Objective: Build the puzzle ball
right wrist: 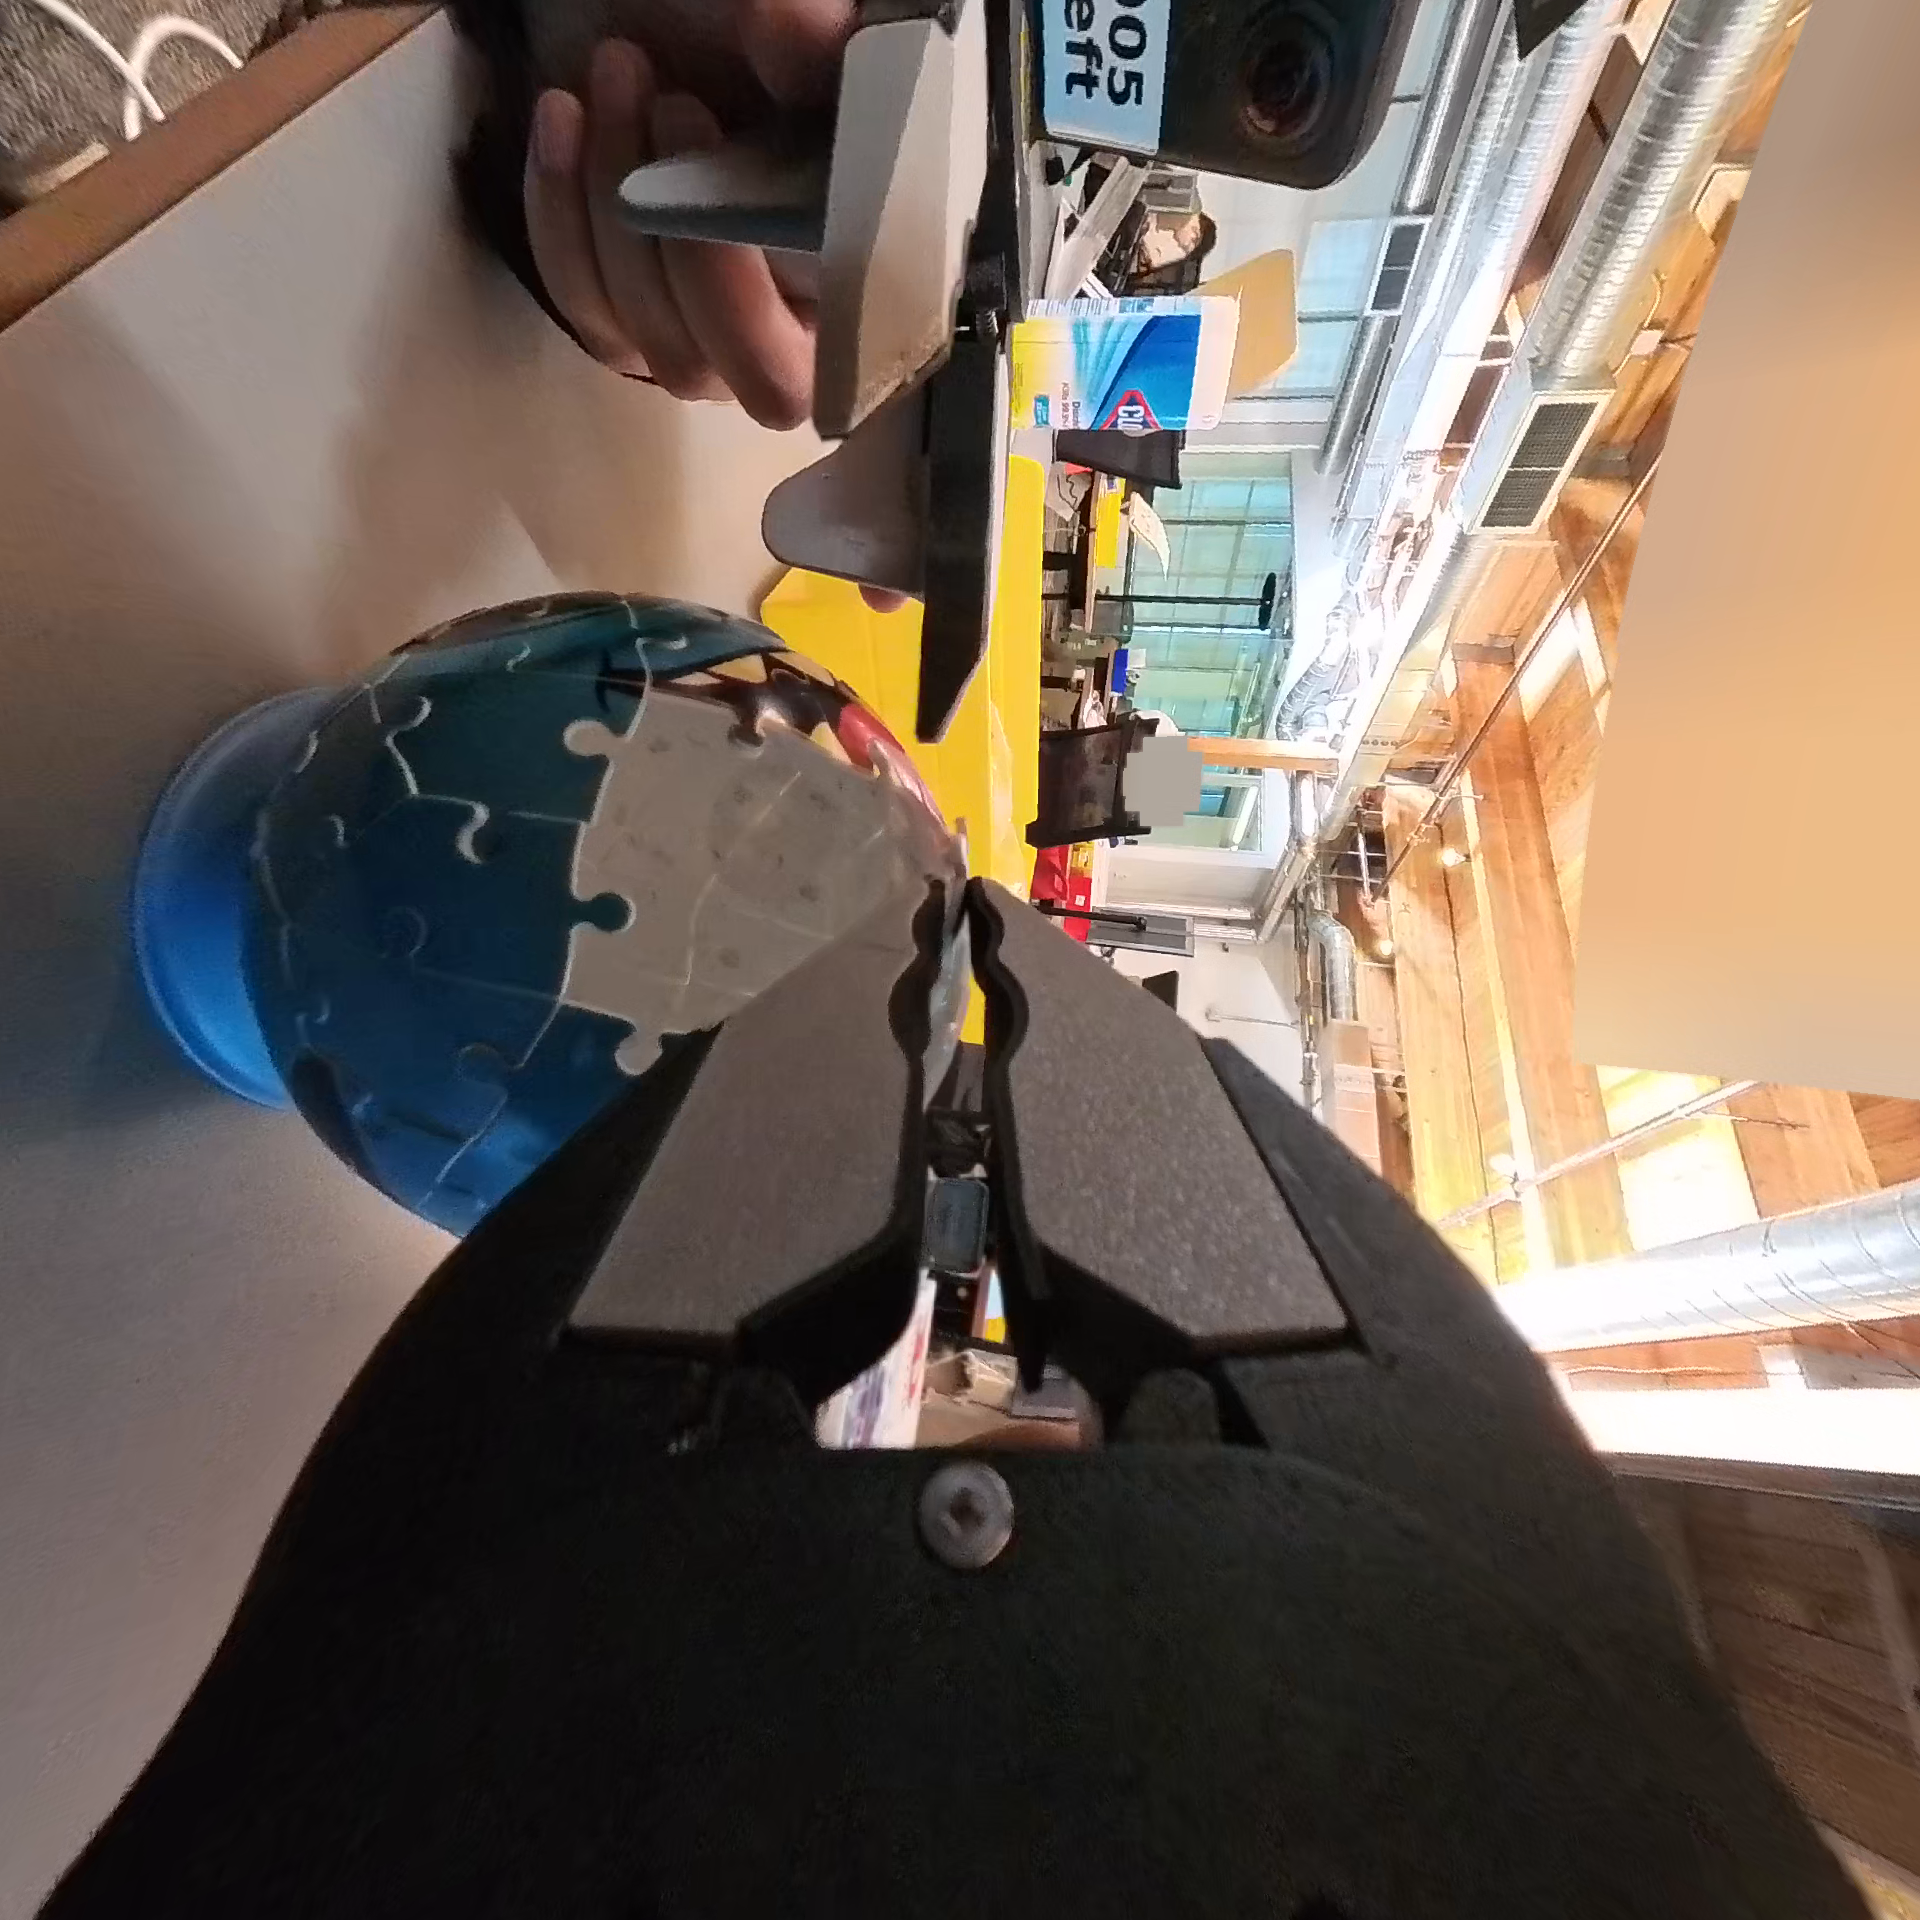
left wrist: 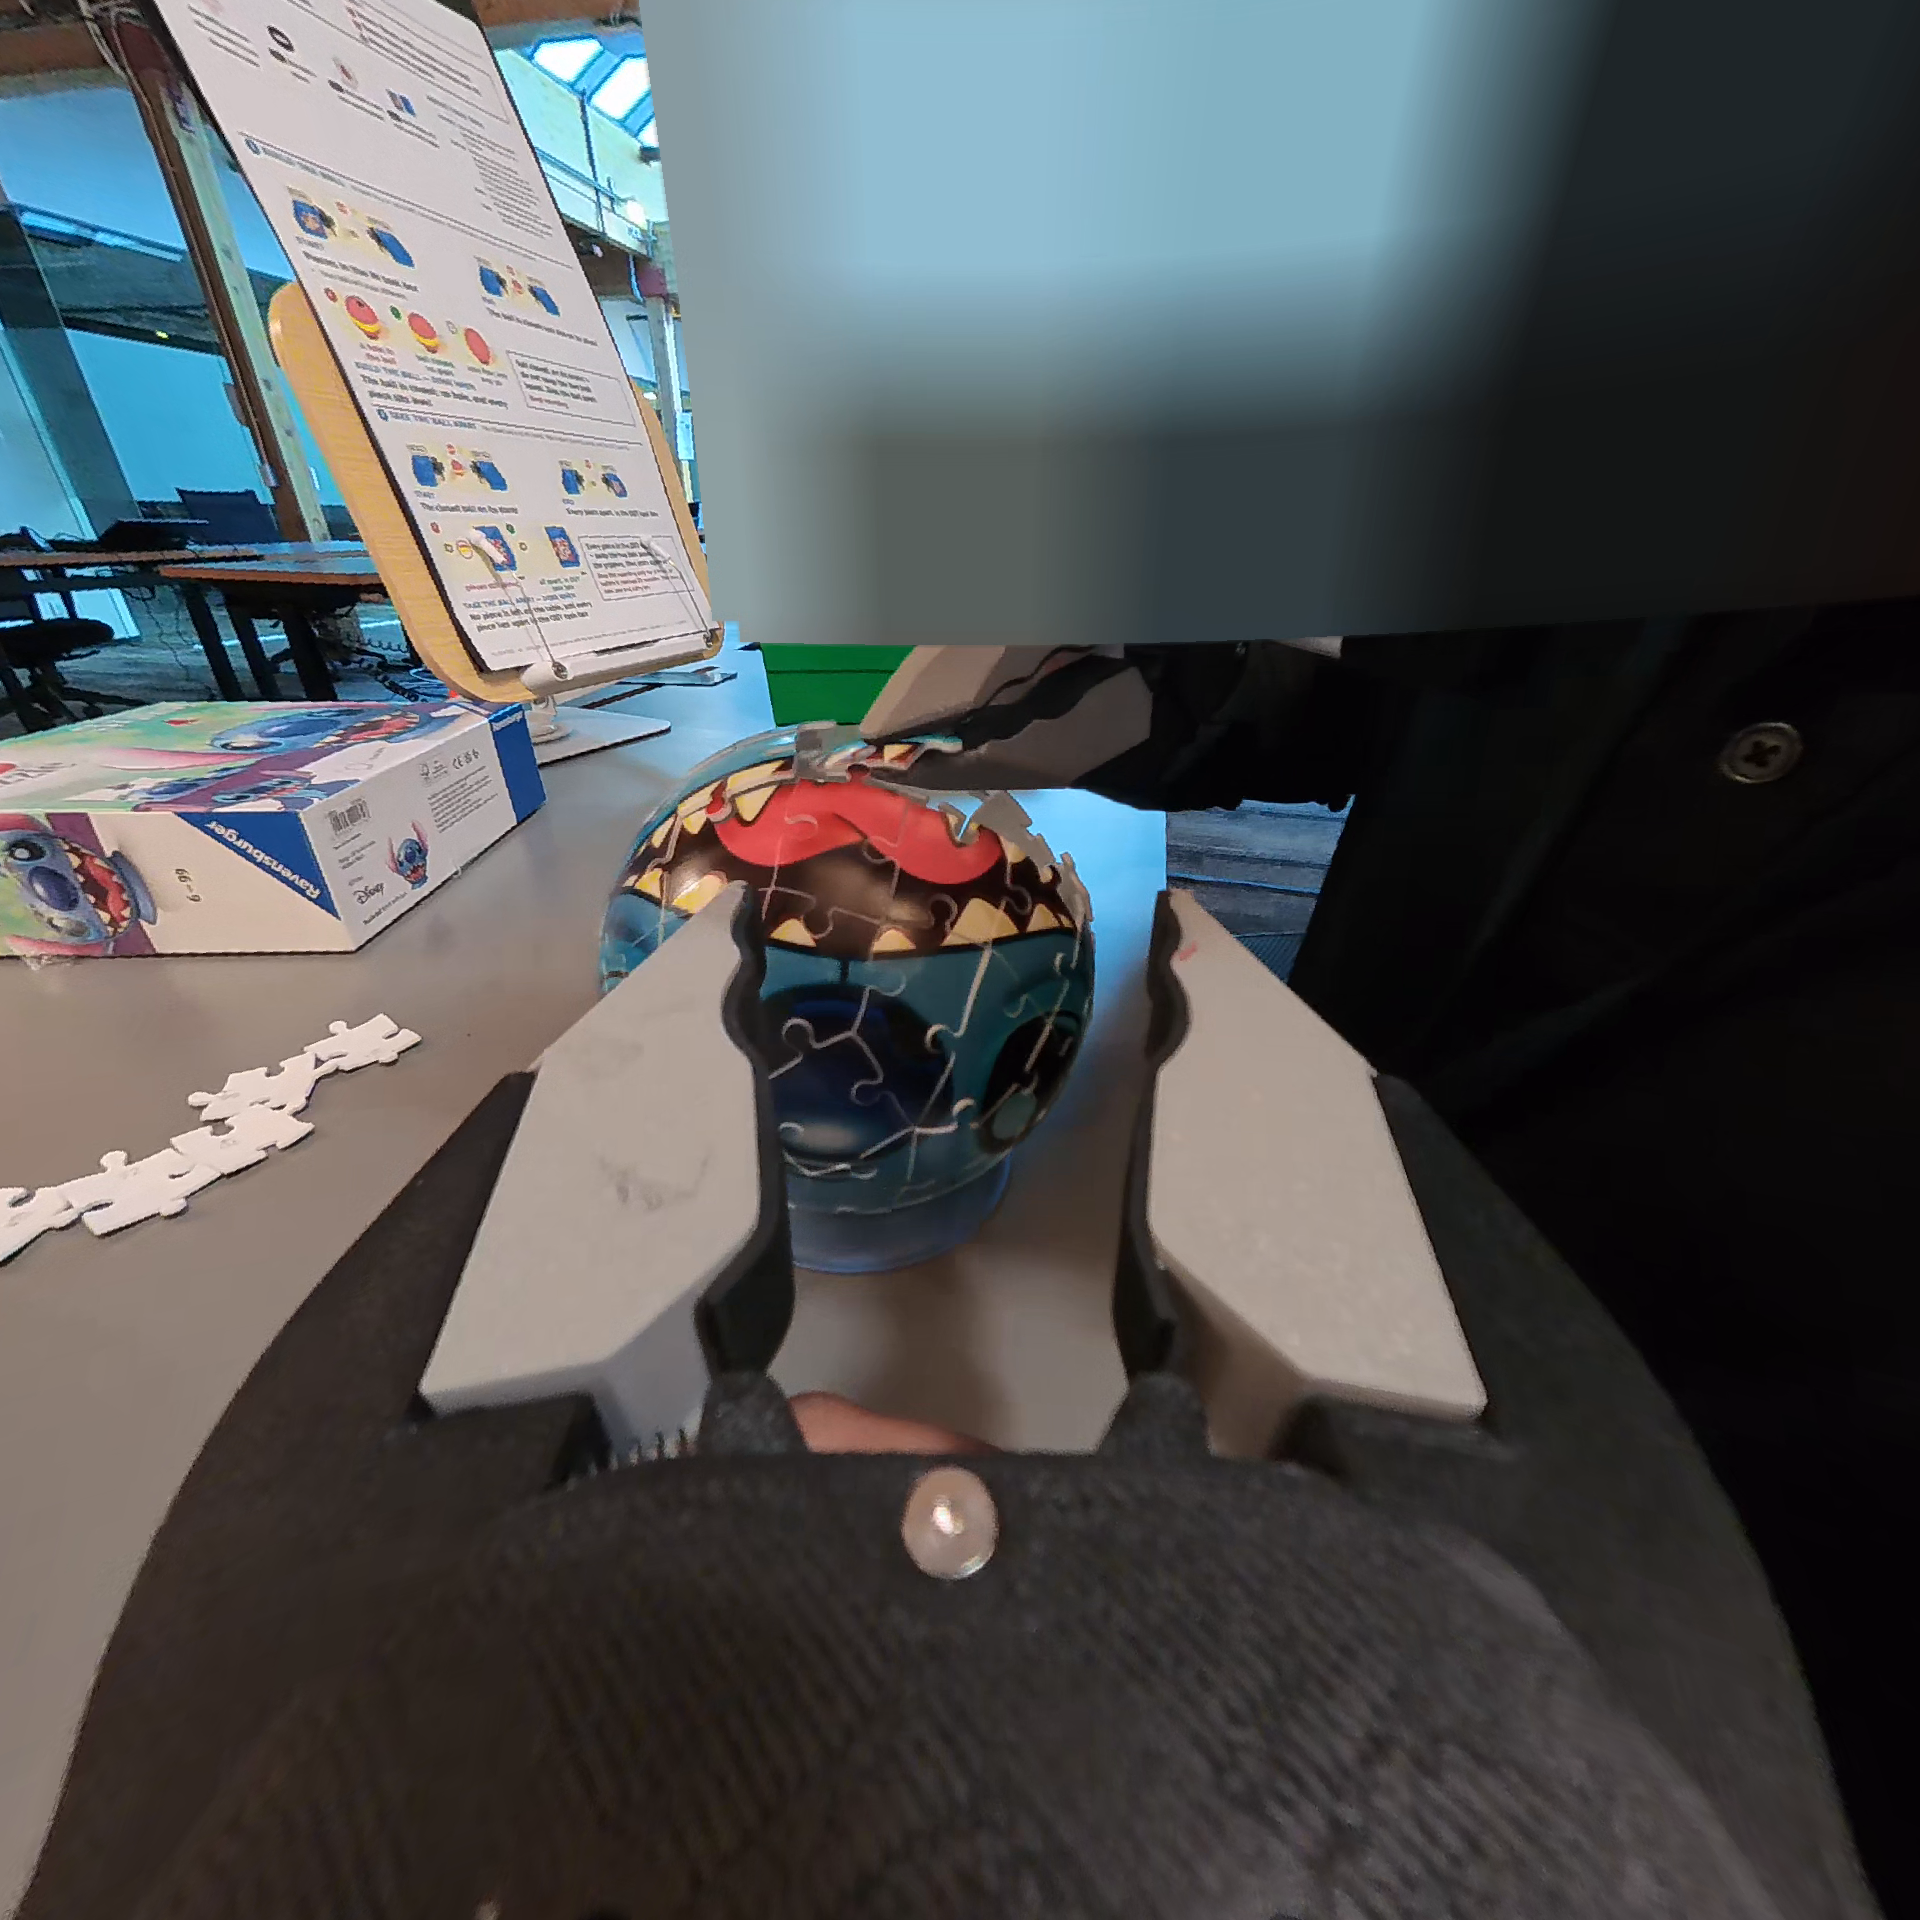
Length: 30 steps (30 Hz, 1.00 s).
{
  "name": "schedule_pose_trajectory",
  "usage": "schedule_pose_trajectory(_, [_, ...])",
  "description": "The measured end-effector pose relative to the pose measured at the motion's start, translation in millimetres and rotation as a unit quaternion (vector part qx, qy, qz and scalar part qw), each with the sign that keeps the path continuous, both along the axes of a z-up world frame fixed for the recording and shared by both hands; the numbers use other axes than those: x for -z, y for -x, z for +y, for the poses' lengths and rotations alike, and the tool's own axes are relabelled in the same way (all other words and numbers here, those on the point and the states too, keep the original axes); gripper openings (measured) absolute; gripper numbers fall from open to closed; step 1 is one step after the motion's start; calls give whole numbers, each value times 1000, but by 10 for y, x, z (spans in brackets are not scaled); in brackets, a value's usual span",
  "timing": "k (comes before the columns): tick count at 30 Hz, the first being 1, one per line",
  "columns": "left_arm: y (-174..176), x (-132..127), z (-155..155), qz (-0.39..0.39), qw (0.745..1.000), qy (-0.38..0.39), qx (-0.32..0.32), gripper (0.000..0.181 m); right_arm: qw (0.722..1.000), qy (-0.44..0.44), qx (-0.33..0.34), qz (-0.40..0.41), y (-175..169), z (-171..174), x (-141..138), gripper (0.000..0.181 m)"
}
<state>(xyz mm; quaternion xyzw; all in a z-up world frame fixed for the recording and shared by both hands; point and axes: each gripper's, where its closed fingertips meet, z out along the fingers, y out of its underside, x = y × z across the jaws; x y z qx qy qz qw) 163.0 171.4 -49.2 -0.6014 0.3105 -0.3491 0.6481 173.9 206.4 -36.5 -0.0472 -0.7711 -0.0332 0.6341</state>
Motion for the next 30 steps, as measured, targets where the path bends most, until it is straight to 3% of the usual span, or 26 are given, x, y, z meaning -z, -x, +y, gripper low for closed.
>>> schedule_pose_trajectory(13, [32,-23,4,-12,1000,-1,-3,72,1000,9,-2,0,-46,-57,44,0])
schedule_pose_trajectory(22, [112,-81,6,-42,999,-4,-8,70,998,48,8,51,-241,-99,-226,0])
schedule_pose_trajectory(27, [171,-117,13,-57,998,-12,-22,68,969,199,95,116,-644,450,-510,0])
schedule_pose_trajectory(30, [202,-122,41,-66,997,-5,-28,68,902,389,163,94,-864,950,-270,0])
